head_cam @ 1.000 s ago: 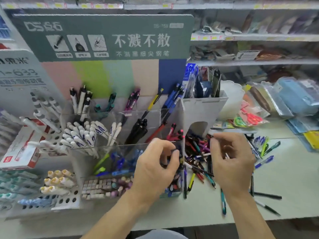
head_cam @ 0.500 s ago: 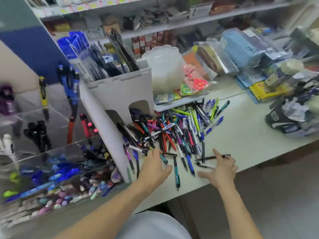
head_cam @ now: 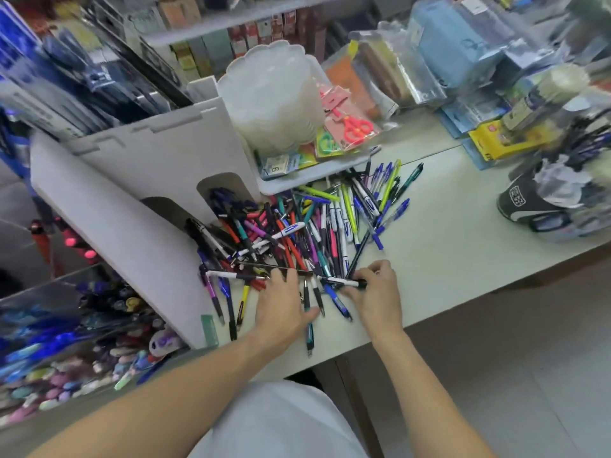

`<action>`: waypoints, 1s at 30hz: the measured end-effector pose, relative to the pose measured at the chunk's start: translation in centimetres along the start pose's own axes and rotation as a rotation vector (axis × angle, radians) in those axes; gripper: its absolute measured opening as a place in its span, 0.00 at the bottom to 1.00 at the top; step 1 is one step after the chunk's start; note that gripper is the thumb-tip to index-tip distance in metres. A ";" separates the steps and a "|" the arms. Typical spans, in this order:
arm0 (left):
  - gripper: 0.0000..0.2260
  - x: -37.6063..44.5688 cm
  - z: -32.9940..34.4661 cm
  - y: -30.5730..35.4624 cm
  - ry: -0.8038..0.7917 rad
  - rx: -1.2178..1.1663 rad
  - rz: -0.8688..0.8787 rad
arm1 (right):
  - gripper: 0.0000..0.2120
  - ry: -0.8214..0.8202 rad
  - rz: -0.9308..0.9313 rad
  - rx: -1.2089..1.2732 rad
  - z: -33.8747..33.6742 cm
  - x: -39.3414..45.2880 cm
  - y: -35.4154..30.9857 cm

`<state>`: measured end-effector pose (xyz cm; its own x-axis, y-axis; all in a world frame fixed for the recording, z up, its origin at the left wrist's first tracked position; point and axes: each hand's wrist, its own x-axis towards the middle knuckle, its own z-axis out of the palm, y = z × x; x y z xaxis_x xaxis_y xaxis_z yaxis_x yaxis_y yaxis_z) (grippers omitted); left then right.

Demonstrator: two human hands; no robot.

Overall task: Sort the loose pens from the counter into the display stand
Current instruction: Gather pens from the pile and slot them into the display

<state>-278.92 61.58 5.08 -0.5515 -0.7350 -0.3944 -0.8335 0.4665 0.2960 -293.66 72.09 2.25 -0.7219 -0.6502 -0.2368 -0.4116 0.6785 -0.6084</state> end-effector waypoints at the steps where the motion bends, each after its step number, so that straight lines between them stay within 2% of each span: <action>1: 0.23 0.3 -0.3 0.1 -0.034 -0.014 0.007 | 0.13 0.009 -0.027 -0.040 -0.1 0.2 0.0; 4: 0.13 1.1 -1.2 0.1 -0.086 -0.034 0.030 | 0.11 0.001 -0.112 -0.070 -0.7 0.8 0.0; 6: 0.08 1.3 -1.3 -0.1 -0.102 -0.057 0.033 | 0.08 -0.103 -0.125 -0.073 -1.5 1.0 -0.2; 8: 0.05 1.3 -1.6 -0.4 -0.117 -0.178 -0.026 | 0.16 -0.231 -0.077 -0.110 -2.6 1.0 -0.7; 9: 0.04 1.2 -1.7 -0.6 -0.124 -0.260 -0.058 | 0.17 -0.282 -0.030 -0.109 -3.3 0.9 -1.0; 13: 0.05 1.1 -2.0 -1.1 -0.140 -0.521 -0.122 | 0.10 -0.432 0.104 0.192 -6.2 -0.5 -2.4; 15: 0.06 1.6 -1.8 -1.4 -0.143 -0.648 -0.191 | 0.11 -0.339 0.128 0.279 -6.2 -0.6 -2.8; 17: 0.07 2.4 -1.3 -1.7 -0.107 -0.713 -0.236 | 0.13 -0.198 0.144 0.235 -5.2 0.3 -2.6; 19: 0.06 3.0 -1.0 -2.1 -0.057 -0.721 -0.262 | 0.12 -0.137 0.141 0.142 -3.4 1.5 -2.6; 21: 0.09 3.3 -1.1 -2.2 -0.030 -0.727 -0.258 | 0.12 -0.124 0.137 0.062 -1.5 2.5 -3.1; 26: 0.16 3.4 -1.3 -1.0 -0.060 -0.745 -0.226 | 0.22 -0.085 0.129 -0.103 1.2 2.5 -6.0; 30: 0.16 4.0 -1.3 -0.6 -0.126 -0.786 -0.271 | 0.25 -0.123 0.092 -0.199 2.2 1.3 -7.0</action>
<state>-280.54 57.70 4.49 -0.3743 -0.6900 -0.6195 -0.6972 -0.2310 0.6786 -290.53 65.71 4.55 -0.6931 -0.6109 -0.3825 -0.4575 0.7830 -0.4216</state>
